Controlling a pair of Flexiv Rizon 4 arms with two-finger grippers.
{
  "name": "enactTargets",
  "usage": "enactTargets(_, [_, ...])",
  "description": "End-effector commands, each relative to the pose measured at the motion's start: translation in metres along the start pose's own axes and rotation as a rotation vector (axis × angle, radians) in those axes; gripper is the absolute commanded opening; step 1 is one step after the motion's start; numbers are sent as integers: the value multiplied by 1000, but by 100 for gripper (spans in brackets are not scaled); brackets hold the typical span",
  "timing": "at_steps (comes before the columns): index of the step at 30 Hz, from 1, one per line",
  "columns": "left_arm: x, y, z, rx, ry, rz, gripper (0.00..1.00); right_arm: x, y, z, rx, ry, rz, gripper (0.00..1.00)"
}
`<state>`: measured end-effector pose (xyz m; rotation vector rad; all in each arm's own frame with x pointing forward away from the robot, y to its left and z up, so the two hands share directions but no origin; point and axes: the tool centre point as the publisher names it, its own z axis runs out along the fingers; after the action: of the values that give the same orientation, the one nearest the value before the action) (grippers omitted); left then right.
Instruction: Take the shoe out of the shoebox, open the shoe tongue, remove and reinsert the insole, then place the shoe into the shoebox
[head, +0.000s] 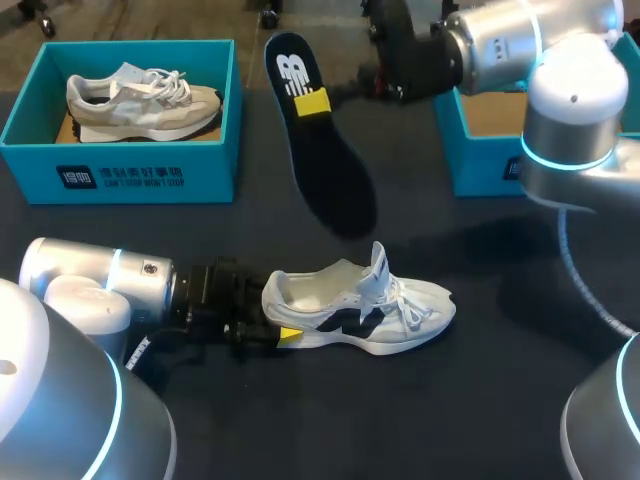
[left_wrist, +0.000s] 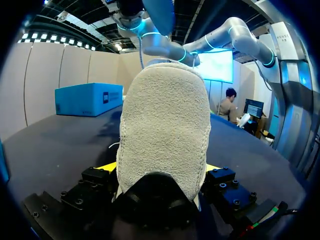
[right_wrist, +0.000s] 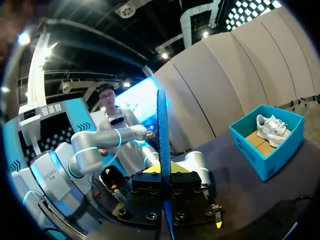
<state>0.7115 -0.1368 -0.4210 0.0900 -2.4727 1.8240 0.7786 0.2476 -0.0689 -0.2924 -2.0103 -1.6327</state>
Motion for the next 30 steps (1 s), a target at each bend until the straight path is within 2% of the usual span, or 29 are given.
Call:
enactTargets(1, [-2,2,1,-3,1,-1,0,0,3,-1,11,1,2,0])
enactTargets(10, [-2,2,1,-3,1,-1,0,0,2,-2,6,0,-2,0])
enactTargets(12, [-2,2,1,-3,1,-1,0,1,1,-6,5,-26,61,0])
enactTargets(22, [-2,2,1,-3,1,-1,0,26,-3,-35,-30,-169,180,0])
enactTargets(30, [-2,2,1,-3,1,-1,0,53,2,-41,-87,-231,197,0])
